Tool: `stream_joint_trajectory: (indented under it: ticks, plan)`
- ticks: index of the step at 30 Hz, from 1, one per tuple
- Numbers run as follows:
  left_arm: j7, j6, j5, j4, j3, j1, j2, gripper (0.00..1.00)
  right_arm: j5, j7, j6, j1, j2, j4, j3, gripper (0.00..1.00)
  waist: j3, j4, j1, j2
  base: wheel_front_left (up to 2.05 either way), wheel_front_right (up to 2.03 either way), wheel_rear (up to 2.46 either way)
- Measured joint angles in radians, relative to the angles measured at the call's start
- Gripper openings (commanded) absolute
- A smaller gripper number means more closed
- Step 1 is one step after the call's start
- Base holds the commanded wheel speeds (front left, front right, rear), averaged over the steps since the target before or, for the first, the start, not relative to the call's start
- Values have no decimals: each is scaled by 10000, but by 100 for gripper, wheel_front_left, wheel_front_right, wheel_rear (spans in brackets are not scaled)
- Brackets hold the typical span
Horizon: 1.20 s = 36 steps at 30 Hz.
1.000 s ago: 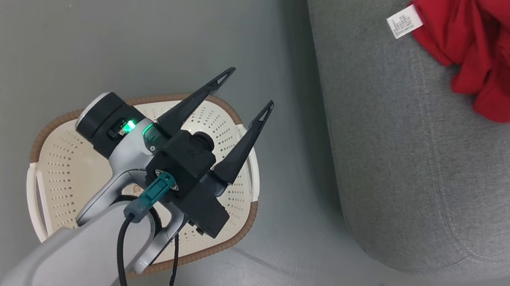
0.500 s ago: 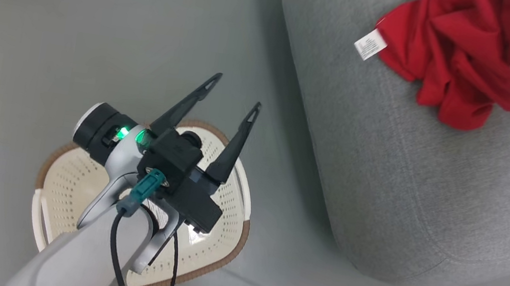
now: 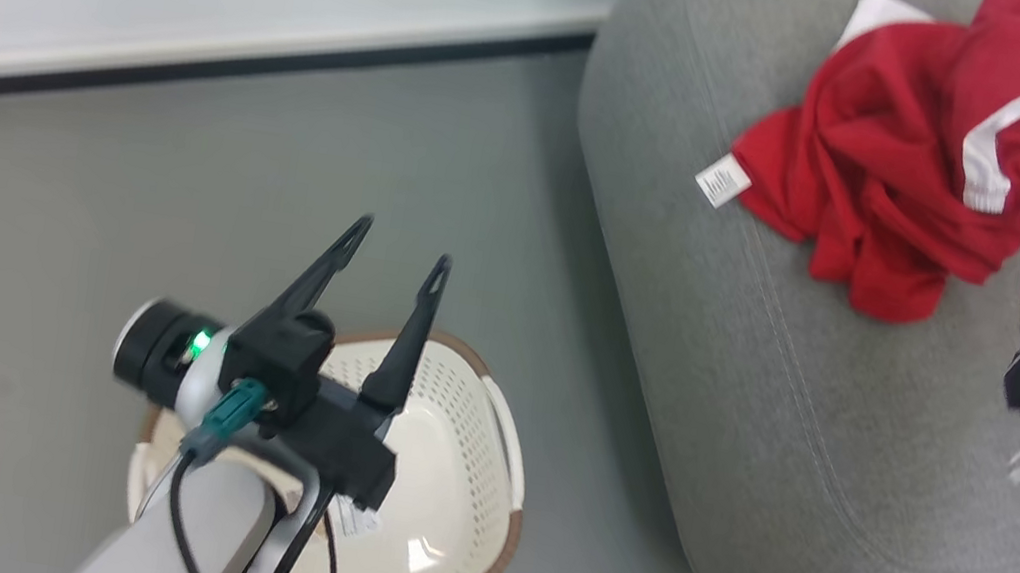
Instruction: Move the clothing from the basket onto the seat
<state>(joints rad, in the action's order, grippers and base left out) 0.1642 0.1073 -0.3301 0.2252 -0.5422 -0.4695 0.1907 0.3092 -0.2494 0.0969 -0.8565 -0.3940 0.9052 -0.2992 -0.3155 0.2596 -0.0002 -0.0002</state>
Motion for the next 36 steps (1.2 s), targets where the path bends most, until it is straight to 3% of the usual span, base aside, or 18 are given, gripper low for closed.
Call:
stream_joint_trajectory:
  ticks: [6, 11, 29, 36]
  plan:
    - [284, 75, -353, 362, 383, 710, -71, 100, 107, -2, -15, 1297, 113, -1009, 221, 100, 674, -502, -1, 0, 0, 0, 0]
    - [416, 84, -520, 660, 796, 1495, -48, 100, 211, -2, -222, 2851, 393, -2257, 376, 100, 1349, -1146, -1, 0, 0, 0, 0]
    - [677, 167, -665, 299, 1730, 3777, 374, 100, 65, -44, -1636, 7031, 1241, -6326, 510, 100, 3203, -2748, 0, 0, 0, 0, 0]
    - [683, 171, -560, 84, 2211, 4335, 449, 100, 50, -44, -1864, 8366, 1453, -7356, 564, 100, 3567, -3018, 0, 1, 0, 0, 0]
